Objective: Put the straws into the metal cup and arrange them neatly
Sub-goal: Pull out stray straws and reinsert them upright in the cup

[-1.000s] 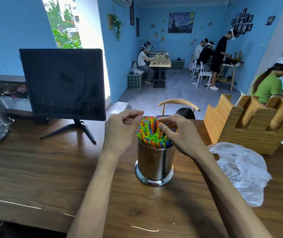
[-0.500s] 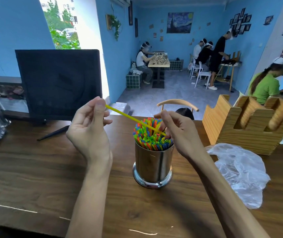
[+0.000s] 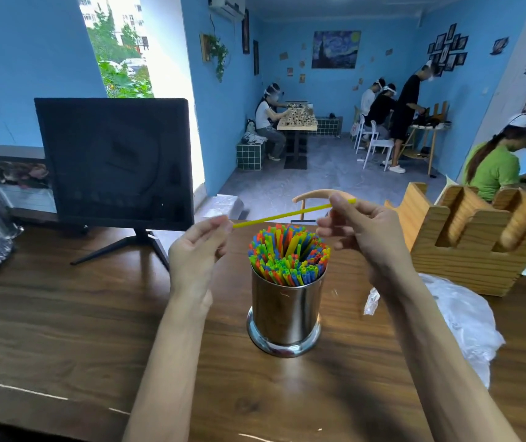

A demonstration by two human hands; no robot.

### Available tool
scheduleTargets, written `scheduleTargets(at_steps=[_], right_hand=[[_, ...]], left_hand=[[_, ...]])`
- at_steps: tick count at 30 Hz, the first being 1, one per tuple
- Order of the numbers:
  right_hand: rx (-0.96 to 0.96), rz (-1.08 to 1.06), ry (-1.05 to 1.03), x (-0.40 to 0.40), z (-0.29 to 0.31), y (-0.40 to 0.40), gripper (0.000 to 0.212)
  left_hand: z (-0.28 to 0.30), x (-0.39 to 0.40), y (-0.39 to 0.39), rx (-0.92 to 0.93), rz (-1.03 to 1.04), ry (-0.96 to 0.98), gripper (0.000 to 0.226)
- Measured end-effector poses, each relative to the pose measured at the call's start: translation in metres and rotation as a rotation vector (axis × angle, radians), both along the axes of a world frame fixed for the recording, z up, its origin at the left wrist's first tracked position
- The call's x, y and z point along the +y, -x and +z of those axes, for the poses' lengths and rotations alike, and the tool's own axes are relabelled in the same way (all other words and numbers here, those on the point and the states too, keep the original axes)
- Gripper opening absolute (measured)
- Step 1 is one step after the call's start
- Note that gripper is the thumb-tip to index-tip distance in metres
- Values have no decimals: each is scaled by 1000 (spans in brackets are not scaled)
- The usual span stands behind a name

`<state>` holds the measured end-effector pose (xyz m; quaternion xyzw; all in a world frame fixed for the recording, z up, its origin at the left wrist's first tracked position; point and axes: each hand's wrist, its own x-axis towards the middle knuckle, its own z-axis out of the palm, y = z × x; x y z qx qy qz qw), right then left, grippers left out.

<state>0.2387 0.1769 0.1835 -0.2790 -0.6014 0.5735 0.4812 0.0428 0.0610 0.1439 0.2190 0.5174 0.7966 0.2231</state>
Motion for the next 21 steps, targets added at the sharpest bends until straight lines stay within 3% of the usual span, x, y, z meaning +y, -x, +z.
scheduleTargets(at_steps=[5, 9, 14, 21], right_hand=[[221, -82, 15, 10, 4, 6, 21], [279, -180, -68, 15, 4, 8, 20], [159, -272, -289, 19, -7, 13, 17], [-352, -148, -447, 25, -32, 23, 17]], left_hand=[[-5, 1, 0, 243, -224, 166, 16], [-13, 13, 5, 371, -32, 271, 16], [-26, 23, 6, 434, -148, 434, 22], [-24, 26, 12, 540, -38, 425, 8]])
